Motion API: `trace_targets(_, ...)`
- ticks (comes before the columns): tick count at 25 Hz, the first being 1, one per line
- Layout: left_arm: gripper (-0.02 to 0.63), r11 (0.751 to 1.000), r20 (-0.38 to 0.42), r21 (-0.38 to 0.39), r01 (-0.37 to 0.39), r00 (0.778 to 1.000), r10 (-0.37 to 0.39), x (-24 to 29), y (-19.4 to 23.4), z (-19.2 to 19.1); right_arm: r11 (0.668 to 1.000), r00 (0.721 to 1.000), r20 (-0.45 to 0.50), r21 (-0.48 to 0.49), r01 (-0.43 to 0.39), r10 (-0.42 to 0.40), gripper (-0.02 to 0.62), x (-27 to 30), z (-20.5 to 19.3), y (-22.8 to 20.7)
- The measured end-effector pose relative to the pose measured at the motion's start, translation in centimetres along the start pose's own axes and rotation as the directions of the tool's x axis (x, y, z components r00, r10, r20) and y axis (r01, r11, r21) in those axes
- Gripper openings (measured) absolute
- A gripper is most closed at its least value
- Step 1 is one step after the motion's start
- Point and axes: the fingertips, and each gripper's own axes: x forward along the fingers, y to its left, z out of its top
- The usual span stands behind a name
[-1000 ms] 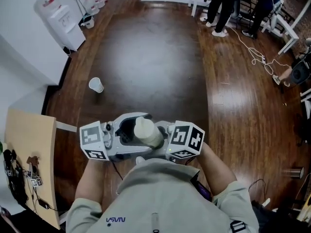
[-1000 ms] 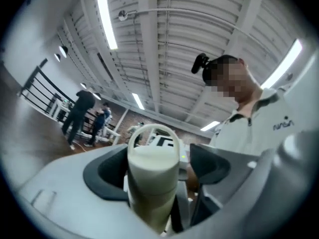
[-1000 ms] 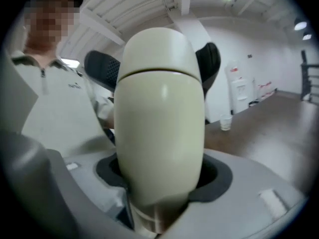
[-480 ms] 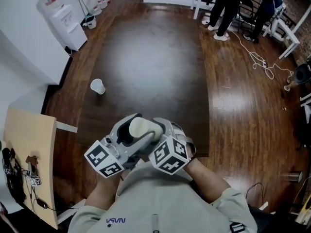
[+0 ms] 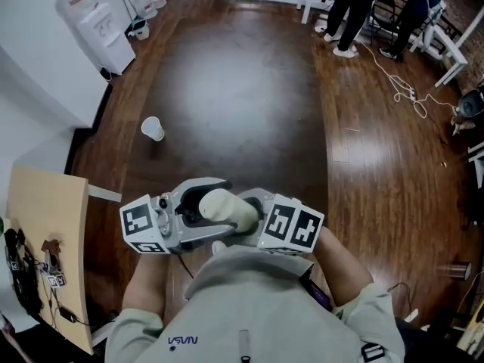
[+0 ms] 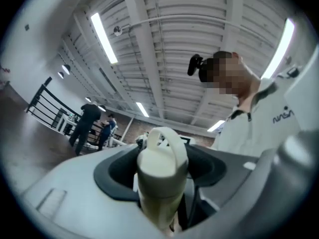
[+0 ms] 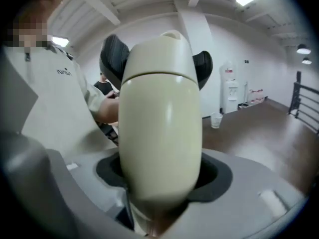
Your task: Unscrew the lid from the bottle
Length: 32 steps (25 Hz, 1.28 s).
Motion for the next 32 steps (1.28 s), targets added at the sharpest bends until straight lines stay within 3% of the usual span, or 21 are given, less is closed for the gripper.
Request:
trace_targets(3, 0.301, 0.988, -0.023, -0.028, 0.15, 0.988, -0.151, 0.3, -1.7, 0.3, 0.969, 0.967, 0.067, 0.021, -0.246, 0.244, 0.302, -0.6, 0.6, 2.9)
trace_targets(5, 0.301, 0.977, -0.032, -0.045, 0.21, 0.977, -0.212, 0.7, -2.3, 0.4, 0.94, 0.936, 0.095, 0.024, -0.342, 0.338, 0.302, -1.0, 0.9, 4.2)
trace_targets(8, 0.301, 0.968, -0.025, -0.059, 0.244, 0.969, -0.246, 0.9, -2.7, 0.5, 0.925, 0.92, 0.116, 0.022, -0.379, 0.374, 0.301, -1.1, 1.1, 4.7)
trace_targets(11, 0.301, 0.972, -0.025, -0.059, 0.228, 0.973, -0.229, 0.8, -2.2, 0.6, 0.938, 0.934, 0.112, 0.025, -0.345, 0.34, 0.301, -0.9, 1.2, 4.1)
trace_targets(14, 0.301, 0.994, -0.04, -0.056, 0.097, 0.994, -0.1, 0.7, -0.3, 0.2, 0.979, 0.979, 0.072, 0.06, -0.194, 0.19, 0.301, -0.2, 0.6, 1.7)
trace_targets(16, 0.301, 0.994, -0.028, -0.08, -0.074, 0.997, 0.072, 0.5, 2.0, -0.1, 0.993, 0.999, 0.026, 0.112, -0.021, 0.018, 0.302, 0.1, 0.0, -0.9)
trace_targets(17, 0.301, 0.98, -0.014, -0.108, -0.169, 0.986, 0.168, 0.4, 3.3, -0.3, 0.988, 0.997, -0.002, 0.136, 0.075, -0.075, 0.302, 0.2, -0.3, -2.3)
trace_targets(19, 0.301, 0.925, 0.01, -0.17, -0.341, 0.938, 0.347, 0.1, 5.4, -0.7, 0.953, 0.964, -0.067, 0.15, 0.264, -0.256, 0.302, 0.2, -1.0, -4.7)
trace_targets(21, 0.301, 0.861, 0.015, -0.217, -0.46, 0.88, 0.474, -0.1, 6.7, -1.2, 0.899, 0.902, -0.123, 0.104, 0.426, -0.413, 0.302, -0.2, -1.5, -6.7)
trace_targets(23, 0.278, 0.819, 0.013, -0.247, -0.517, 0.844, 0.537, -0.2, 7.3, -1.5, 0.844, 0.841, -0.152, 0.057, 0.533, -0.52, 0.301, -0.5, -1.9, -8.0)
trace_targets(24, 0.279, 0.811, 0.012, -0.254, -0.527, 0.837, 0.547, -0.2, 7.4, -1.6, 0.824, 0.819, -0.156, 0.045, 0.564, -0.552, 0.302, -0.6, -2.1, -8.4)
trace_targets(26, 0.281, 0.816, 0.014, -0.263, -0.515, 0.844, 0.537, 0.0, 7.5, -1.7, 0.807, 0.802, -0.15, 0.04, 0.589, -0.578, 0.301, -0.7, -2.3, -8.7)
trace_targets(27, 0.287, 0.827, 0.017, -0.263, -0.496, 0.855, 0.518, 0.2, 7.3, -1.6, 0.812, 0.81, -0.137, 0.05, 0.581, -0.571, 0.301, -0.7, -2.3, -8.6)
trace_targets(30, 0.344, 0.89, 0.006, -0.211, -0.405, 0.91, 0.415, 1.2, 6.1, -1.1, 0.88, 0.89, -0.032, 0.134, 0.456, -0.456, 0.302, -0.5, -1.6, -7.5)
trace_targets(32, 0.367, 0.944, -0.015, -0.147, -0.295, 0.955, 0.296, 1.6, 4.6, -0.5, 0.944, 0.952, 0.104, 0.2, 0.264, -0.288, 0.301, -0.4, -0.6, -5.6)
